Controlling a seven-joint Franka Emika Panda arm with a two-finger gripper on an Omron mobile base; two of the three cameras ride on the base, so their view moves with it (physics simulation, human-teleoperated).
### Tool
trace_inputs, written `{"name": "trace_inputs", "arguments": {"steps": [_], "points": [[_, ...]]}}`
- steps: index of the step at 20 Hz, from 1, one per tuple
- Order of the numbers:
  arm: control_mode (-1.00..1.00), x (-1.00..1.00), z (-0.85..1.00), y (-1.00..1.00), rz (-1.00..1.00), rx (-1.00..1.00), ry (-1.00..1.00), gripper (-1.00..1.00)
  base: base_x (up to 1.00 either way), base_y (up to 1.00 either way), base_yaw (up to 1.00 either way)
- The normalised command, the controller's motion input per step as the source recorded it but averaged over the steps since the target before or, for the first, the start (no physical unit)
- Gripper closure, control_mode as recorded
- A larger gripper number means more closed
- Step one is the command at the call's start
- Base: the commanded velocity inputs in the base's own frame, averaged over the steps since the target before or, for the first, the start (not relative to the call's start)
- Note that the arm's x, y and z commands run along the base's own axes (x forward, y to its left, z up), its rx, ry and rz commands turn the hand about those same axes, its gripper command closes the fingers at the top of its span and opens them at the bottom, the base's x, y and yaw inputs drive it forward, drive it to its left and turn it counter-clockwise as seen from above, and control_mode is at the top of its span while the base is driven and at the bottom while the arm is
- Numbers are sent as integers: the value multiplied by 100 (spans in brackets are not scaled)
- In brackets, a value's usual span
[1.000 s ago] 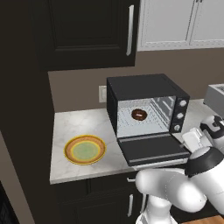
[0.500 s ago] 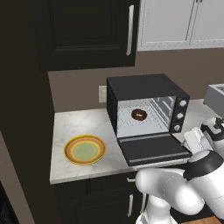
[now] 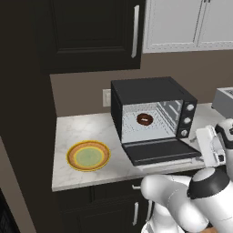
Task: Pick up the bagel from the plate, place it on the toaster oven rack, close the door, and set the timer.
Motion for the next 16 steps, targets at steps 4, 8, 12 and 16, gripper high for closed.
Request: {"name": "trace_inputs", "arguments": {"steps": [4, 8, 12, 16], "points": [[-100, 32, 56, 40, -11, 11, -15, -100, 0, 0, 0], [-100, 49, 14, 45, -12, 6, -12, -100, 0, 0, 0], [-100, 62, 0, 44, -13, 2, -9, -100, 0, 0, 0], [-100, 62, 0, 45, -13, 1, -10, -100, 0, 0, 0]]}}
